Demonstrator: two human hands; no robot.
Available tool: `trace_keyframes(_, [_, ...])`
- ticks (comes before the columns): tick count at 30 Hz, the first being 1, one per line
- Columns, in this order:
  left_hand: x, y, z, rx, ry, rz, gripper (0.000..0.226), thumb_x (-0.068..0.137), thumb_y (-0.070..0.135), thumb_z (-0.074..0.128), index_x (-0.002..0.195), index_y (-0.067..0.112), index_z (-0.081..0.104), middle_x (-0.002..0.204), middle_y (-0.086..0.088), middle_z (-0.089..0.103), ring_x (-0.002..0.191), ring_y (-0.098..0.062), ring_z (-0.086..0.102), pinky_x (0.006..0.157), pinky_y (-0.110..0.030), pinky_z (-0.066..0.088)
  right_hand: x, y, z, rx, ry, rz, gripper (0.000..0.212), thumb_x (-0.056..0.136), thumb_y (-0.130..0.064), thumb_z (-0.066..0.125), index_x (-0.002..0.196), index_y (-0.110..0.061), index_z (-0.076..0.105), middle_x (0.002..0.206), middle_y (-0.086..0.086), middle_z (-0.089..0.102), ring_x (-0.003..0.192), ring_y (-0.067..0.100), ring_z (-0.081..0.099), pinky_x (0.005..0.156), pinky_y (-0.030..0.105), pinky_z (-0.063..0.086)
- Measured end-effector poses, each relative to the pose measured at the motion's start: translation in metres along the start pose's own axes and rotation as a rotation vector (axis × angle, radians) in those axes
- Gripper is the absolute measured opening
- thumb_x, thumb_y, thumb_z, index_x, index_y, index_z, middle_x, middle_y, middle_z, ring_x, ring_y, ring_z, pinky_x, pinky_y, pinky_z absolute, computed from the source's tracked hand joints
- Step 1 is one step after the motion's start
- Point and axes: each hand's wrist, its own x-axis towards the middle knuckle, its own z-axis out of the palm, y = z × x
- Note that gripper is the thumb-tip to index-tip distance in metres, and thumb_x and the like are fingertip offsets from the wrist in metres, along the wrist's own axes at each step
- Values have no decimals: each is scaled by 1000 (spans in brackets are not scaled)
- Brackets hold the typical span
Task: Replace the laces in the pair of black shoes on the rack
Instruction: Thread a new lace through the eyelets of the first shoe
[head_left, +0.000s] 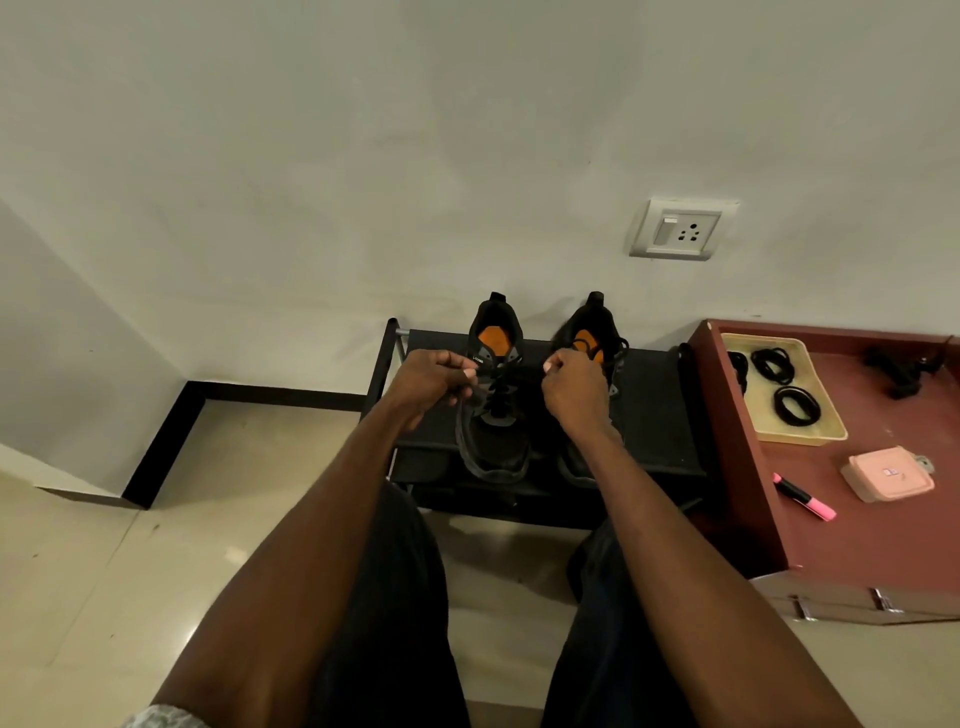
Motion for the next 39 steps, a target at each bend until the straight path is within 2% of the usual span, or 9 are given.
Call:
trace_keyframes(3, [6, -3, 8, -79, 1, 16, 14, 98, -4, 53, 108, -4, 62, 91, -16, 70, 75, -18, 71, 64, -24, 59, 2, 0, 9, -196, 55, -107, 22, 90, -8, 61, 110, -9, 70, 112, 12, 67, 111, 34, 56, 95, 45, 47])
trace_keyframes(5, [8, -4, 14, -91, 14, 46, 9, 97, 2, 59, 104, -3, 60, 88, -18, 72, 74, -22, 72, 65, -28, 60, 4, -4, 17, 51, -46, -195, 28, 94, -9, 62, 121, -9, 68, 121, 9, 67, 118, 28, 57, 97, 36, 46])
trace_keyframes(8, [12, -10, 19, -30, 48, 95, 20, 91, 14, 72, 93, -5, 67, 79, -17, 73, 65, -22, 69, 59, -28, 58, 6, -7, 27, 371, -296, -169, 27, 98, -13, 61, 124, -11, 68, 116, 5, 71, 110, 17, 64, 86, 23, 46])
trace_keyframes(18, [36, -26, 21, 164, 24, 170, 8, 99, 14, 61, 101, 12, 53, 72, -11, 69, 57, -18, 64, 53, -26, 51, 11, 2, 52, 623, -258, -116, 20, 89, -10, 73, 109, -9, 76, 90, 0, 76, 81, 5, 70, 77, 22, 54])
trace_keyframes(24, [43, -29, 15, 136, -86, 173, 19, 100, 16, 58, 112, 11, 45, 71, -4, 62, 57, -13, 56, 50, -20, 44, 16, 1, 51, 792, -344, -69, 15, 91, -10, 71, 105, -8, 77, 84, 9, 76, 74, 18, 68, 76, 29, 56])
trace_keyframes(27, [44, -35, 20, 71, -34, 187, 11, 103, 17, 53, 113, 15, 49, 80, -5, 66, 64, -13, 60, 54, -20, 46, 21, -3, 51, 654, -266, -84, 9, 93, -9, 68, 94, -9, 77, 77, 3, 73, 65, 11, 64, 67, 23, 53])
trace_keyframes(31, [49, -47, 20, 152, 307, 179, 10, 101, 19, 55, 109, 19, 62, 101, -1, 68, 85, -6, 63, 72, -18, 51, 32, -4, 61, 174, -15, -225, 20, 96, -14, 56, 79, -13, 66, 83, 2, 62, 71, 16, 57, 62, 27, 43])
trace_keyframes(36, [47, -52, 27, 308, 249, 212, 24, 100, 16, 58, 122, 11, 68, 117, -4, 69, 102, -9, 62, 90, -23, 52, 35, -5, 67, -70, 46, -444, 19, 94, -5, 52, 78, 0, 61, 79, 7, 50, 73, 22, 49, 67, 35, 41])
trace_keyframes(39, [47, -49, 34, 317, 249, 204, 27, 100, 14, 57, 124, 7, 67, 116, -4, 68, 101, -9, 60, 82, -13, 46, 36, -6, 68, -182, 75, -497, 17, 89, -2, 56, 73, 0, 61, 77, 16, 58, 72, 31, 56, 66, 42, 45])
